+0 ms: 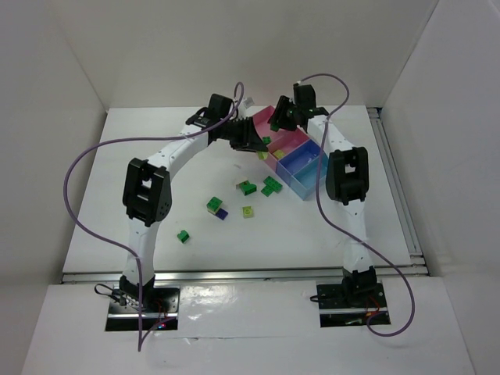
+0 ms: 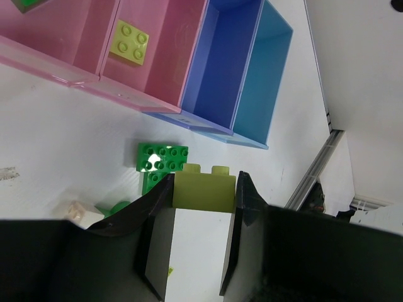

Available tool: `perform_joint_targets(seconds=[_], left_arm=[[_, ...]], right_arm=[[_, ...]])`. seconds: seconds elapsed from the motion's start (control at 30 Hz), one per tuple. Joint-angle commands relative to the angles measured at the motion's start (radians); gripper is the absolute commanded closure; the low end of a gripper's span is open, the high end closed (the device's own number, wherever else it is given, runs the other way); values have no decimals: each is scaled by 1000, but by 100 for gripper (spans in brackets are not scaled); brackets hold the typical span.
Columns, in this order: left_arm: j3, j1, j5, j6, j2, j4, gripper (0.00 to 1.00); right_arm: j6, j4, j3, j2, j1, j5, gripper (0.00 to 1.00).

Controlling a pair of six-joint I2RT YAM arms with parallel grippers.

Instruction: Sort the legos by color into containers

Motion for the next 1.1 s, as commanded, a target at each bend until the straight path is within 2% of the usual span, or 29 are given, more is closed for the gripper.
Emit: perform_joint_targets(seconds=[0.0,0.03,0.1,0.17,0.23,0.3,0.37,0.43,0.47,0.5,0.57,0.6,0.67,0.7,0.77,0.83,0.87,0.9,0.97,1.0,1.07], left_arm=[[34,1,0,2,-54,1,100],[35,1,0,2,-54,1,100],[35,1,0,2,-54,1,100],[35,1,9,2,-54,1,100],[35,1,9,2,-54,1,100],[35,1,9,2,-54,1,100],[35,1,0,11,-54,1,100],[35,1,0,11,-54,1,100],[35,1,0,11,-54,1,100],[35,1,0,11,-54,1,100],[35,1,0,11,-54,1,100],[35,1,0,11,-54,1,100],[25,1,0,11,-54,1,100],[25,1,0,11,-54,1,100],[25,1,9,11,-54,1,100],[25,1,9,11,-54,1,100],[25,1,9,11,-54,1,100],[25,1,9,11,-54,1,100],[25,1,9,11,-54,1,100],[16,1,9,11,-54,1,100],[16,1,0,11,-54,1,100]], right_arm=[[-9,24,69,-30,7,-39,40],[-9,24,78,-30,7,-39,33],[-9,24,78,-30,7,-49,29],[-9,24,78,-21,7,-60,36],[-9,24,78,-21,7,-60,37],[-18,33,78,-21,17,-60,29],[-27,19,89,-21,17,-60,11],[-38,2,104,-10,17,-60,11],[-38,-9,115,-10,17,-60,18],[-47,-9,104,-10,17,-49,49],[-47,0,86,-24,17,-39,57],[-68,0,86,-24,26,-30,57],[-93,-38,121,-10,26,-29,26],[-113,-59,147,3,35,-29,15],[-163,-133,242,33,46,-42,8],[-164,-150,264,45,46,-42,6],[-164,-138,239,45,46,-33,6],[-164,-124,198,21,46,-32,1],[-164,-113,187,10,46,-32,1],[-164,-113,187,10,46,-32,5],[-154,-83,169,-10,46,-54,23]])
